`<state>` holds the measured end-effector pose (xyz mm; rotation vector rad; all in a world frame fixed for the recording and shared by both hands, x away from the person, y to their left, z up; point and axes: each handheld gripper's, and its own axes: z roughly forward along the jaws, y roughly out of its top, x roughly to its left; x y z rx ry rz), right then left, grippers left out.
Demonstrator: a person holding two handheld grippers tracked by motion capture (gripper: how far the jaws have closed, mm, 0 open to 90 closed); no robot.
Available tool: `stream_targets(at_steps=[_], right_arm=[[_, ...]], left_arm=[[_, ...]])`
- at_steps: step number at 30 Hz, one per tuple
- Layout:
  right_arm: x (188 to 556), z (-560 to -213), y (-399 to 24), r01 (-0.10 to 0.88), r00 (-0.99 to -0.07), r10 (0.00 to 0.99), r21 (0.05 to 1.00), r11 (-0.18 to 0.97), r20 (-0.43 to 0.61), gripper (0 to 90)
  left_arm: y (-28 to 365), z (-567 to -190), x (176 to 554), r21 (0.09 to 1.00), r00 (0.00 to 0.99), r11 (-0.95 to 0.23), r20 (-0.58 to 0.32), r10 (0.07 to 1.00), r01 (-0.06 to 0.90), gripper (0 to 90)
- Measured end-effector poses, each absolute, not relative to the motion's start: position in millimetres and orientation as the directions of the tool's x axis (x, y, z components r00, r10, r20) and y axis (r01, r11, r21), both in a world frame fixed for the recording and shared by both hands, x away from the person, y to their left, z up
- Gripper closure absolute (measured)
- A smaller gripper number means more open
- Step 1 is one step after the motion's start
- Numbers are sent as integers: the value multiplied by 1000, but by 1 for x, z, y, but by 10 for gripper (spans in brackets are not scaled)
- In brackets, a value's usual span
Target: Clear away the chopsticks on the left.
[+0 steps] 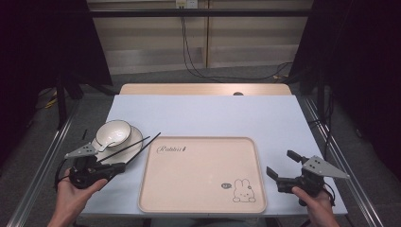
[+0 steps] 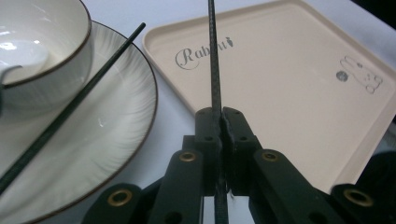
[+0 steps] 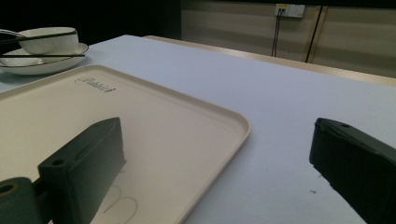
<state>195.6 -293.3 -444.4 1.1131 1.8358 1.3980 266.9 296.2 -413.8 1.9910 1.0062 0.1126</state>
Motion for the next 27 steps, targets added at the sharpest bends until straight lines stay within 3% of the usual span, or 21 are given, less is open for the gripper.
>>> stream_targets(at_steps=[12, 27], right_arm=[[196, -444, -293, 275, -495, 868, 955, 110, 43, 29], [196, -445, -292, 275, -496, 868, 955, 112, 41, 30]], left_arm=[[265, -416, 252, 716, 591, -210, -334, 734, 666, 861], [232, -426, 250, 681, 477, -145, -329, 815, 718, 861]])
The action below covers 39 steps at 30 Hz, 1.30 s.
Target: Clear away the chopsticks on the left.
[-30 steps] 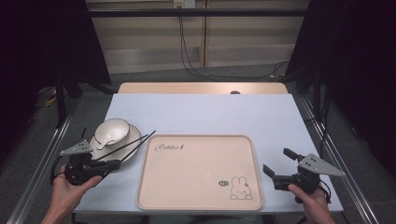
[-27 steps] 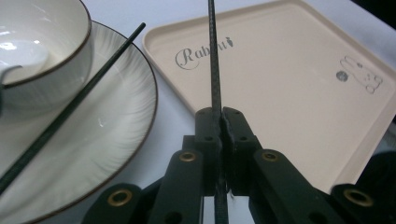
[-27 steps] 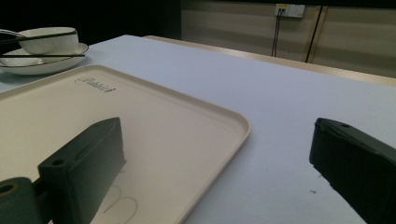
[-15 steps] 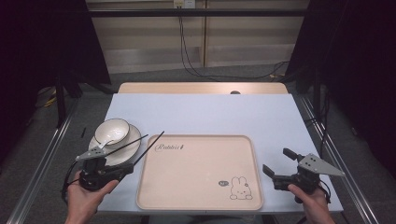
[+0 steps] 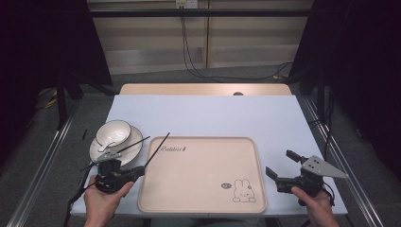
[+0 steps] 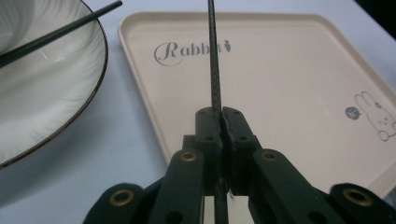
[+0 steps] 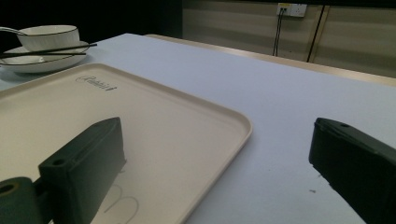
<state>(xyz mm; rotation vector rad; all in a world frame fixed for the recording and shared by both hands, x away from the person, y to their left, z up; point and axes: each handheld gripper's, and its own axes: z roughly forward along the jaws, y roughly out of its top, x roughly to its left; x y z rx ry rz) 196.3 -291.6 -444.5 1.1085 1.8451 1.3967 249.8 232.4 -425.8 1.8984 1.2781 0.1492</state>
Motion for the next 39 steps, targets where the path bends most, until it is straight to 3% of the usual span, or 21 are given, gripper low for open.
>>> stream_targets(at_steps=[18, 28, 39], right_arm=[[197, -445, -290, 272, -503, 864, 955, 121, 34, 30], [197, -445, -290, 272, -505, 862, 955, 121, 34, 30], [197, -445, -290, 275, -509, 860, 954, 123, 36, 30]], left_arm=[[209, -451, 259, 599, 336, -97, -303, 892, 795, 859], [203, -462, 263, 560, 335, -136, -269, 903, 817, 855], [202, -463, 263, 554, 333, -112, -316, 889, 825, 828]])
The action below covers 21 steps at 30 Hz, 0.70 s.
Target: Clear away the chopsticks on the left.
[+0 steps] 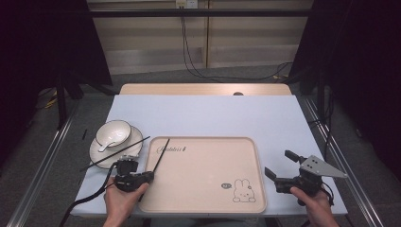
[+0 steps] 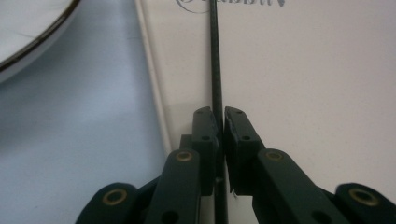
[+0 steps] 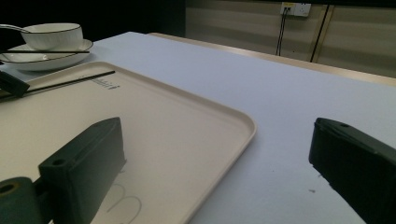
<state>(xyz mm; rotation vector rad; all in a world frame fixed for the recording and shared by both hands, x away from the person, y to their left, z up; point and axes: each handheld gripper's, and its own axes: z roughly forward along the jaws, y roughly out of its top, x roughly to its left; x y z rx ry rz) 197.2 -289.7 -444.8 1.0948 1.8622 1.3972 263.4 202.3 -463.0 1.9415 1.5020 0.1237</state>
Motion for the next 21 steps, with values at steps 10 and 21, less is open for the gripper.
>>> stream_targets(at_steps=[10, 21], right_arm=[[197, -445, -290, 272, -509, 860, 955, 120, 37, 30], [196, -443, -290, 261, -511, 858, 960, 106, 44, 21]], left_arm=[[207, -458, 262, 602, 409, -145, -328, 852, 785, 644], [230, -436, 251, 746, 564, -233, -223, 795, 624, 137]])
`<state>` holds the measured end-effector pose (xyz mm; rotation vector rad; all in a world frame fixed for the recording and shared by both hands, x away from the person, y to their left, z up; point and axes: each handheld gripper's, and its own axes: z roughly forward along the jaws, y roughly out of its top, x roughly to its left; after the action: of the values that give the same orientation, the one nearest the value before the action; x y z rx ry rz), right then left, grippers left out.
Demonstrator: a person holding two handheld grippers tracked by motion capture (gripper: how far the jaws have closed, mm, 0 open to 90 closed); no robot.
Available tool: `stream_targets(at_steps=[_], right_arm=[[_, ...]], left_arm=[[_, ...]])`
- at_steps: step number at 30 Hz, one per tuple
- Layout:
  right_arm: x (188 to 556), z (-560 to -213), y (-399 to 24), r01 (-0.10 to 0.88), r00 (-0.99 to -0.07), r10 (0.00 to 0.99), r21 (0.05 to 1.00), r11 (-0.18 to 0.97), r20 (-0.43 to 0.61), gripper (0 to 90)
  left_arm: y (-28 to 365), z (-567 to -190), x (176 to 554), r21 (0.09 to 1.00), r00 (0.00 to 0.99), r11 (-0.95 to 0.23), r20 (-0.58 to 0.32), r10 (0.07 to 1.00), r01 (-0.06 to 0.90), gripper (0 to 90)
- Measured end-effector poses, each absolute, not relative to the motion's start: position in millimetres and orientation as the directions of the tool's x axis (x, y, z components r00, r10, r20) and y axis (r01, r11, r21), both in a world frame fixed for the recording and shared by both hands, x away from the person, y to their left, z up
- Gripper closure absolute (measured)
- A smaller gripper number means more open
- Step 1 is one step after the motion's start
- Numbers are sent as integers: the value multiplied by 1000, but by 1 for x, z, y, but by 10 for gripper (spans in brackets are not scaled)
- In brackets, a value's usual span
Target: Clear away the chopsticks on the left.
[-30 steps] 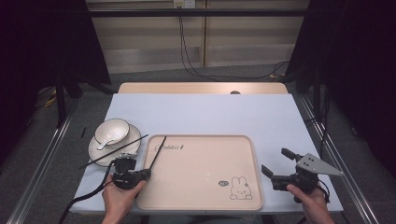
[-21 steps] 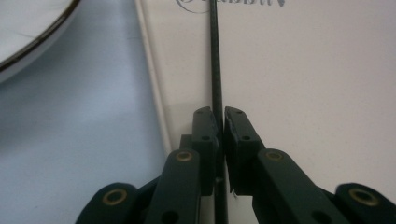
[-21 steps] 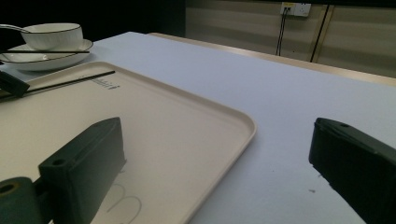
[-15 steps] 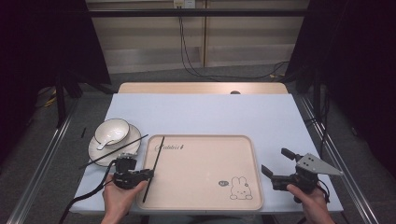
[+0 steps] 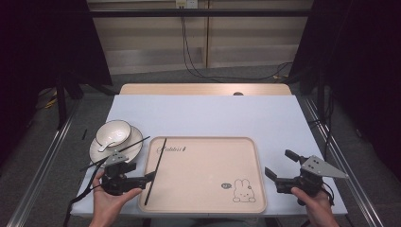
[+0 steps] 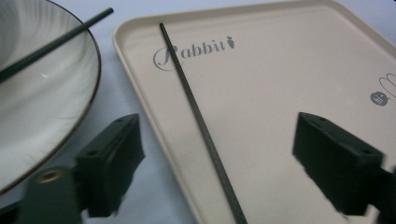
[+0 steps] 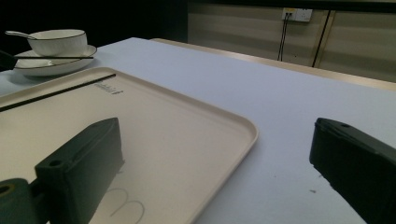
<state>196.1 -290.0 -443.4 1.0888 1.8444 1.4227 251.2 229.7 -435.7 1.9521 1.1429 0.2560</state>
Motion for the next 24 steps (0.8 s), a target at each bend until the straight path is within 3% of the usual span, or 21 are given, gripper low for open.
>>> stream_targets(at_steps=[6, 9, 11, 14, 19, 24], right_arm=[[195, -443, -290, 250, -519, 854, 962, 108, 39, 10], [196, -443, -291, 253, -521, 853, 961, 108, 41, 10], [196, -443, -290, 255, -519, 854, 960, 115, 36, 11], [196, -443, -290, 254, -526, 849, 960, 118, 35, 11], [196, -444, -290, 252, -525, 851, 960, 123, 29, 11], [197, -444, -290, 255, -524, 851, 959, 121, 32, 11]], left_arm=[[247, -428, 246, 791, 648, -286, -175, 742, 540, 41], [257, -424, 242, 820, 671, -298, -136, 729, 490, 39], [269, -424, 245, 833, 705, -258, -203, 680, 489, 26], [283, -425, 245, 845, 690, -280, -137, 711, 456, 42], [311, -428, 251, 851, 684, -289, -107, 722, 438, 42], [333, -434, 263, 835, 703, -301, -136, 698, 461, 61]])
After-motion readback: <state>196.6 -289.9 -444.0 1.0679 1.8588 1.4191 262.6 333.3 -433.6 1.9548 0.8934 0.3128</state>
